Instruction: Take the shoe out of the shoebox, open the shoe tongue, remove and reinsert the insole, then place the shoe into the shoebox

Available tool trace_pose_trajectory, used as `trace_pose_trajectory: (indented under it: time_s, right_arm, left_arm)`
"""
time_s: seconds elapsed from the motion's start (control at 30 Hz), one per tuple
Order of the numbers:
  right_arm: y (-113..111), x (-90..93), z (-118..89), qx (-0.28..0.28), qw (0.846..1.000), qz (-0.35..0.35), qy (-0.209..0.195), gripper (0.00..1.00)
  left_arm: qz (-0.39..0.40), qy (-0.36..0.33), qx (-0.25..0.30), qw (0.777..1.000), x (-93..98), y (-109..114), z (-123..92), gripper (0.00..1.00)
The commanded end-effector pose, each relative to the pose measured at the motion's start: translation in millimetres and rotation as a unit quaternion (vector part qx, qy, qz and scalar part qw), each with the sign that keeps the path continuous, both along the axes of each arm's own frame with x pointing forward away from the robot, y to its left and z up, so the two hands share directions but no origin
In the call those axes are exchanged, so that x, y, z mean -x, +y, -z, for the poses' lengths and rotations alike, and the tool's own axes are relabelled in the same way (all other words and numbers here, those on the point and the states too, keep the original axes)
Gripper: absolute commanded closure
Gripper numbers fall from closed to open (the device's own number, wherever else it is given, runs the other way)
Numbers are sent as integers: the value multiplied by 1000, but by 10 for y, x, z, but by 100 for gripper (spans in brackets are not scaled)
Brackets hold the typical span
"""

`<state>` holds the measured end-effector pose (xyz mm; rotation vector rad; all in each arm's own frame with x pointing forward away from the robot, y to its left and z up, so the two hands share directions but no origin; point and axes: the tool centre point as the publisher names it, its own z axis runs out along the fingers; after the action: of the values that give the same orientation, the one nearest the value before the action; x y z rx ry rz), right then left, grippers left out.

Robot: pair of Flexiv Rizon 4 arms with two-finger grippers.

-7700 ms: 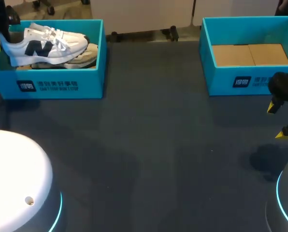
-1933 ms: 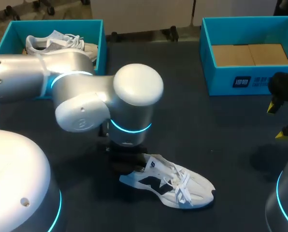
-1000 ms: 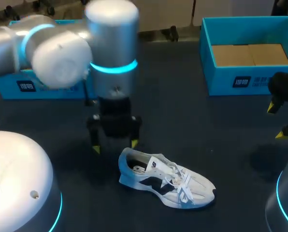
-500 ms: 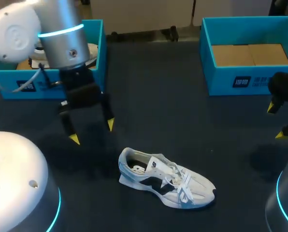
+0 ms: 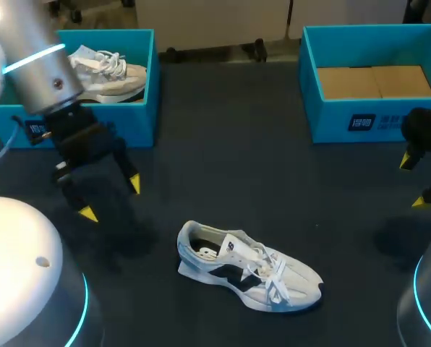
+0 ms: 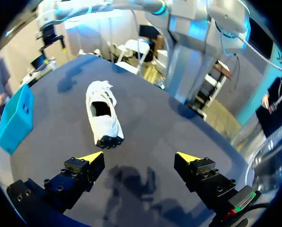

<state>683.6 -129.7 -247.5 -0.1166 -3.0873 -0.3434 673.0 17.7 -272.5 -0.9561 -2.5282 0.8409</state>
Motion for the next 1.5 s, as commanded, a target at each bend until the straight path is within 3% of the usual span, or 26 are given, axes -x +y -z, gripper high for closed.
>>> trace_pose_trajectory:
  time_s: [0.03,0.43,0.63,0.73,0.77,1.17,1.33,1.5]
  right_arm:
    - [4,-1,12,1,1000,0,0,0]
    - [4,-1,12,1,1000,0,0,0]
    - [4,-1,12,1,1000,0,0,0]
    - [4,-1,12,1,1000,0,0,0]
    - [4,-1,12,1,1000,0,0,0]
    - [4,-1,12,1,1000,0,0,0]
    - [4,-1,12,1,1000,0,0,0]
    - [4,-1,12,1,1000,0,0,0]
  left_arm:
    - [-159,73,77,981,8,94,138,0]
    - [-159,73,77,981,8,94,138,0]
    - [-192,103,140,966,51,167,414,0]
    - [-208,158,188,947,34,275,497,0]
    - [-209,186,176,944,32,303,549,0]
    - [-209,186,176,944,32,303,549,0]
    - [-244,205,217,923,-94,253,788,0]
    - [-250,209,245,913,-65,244,863,0]
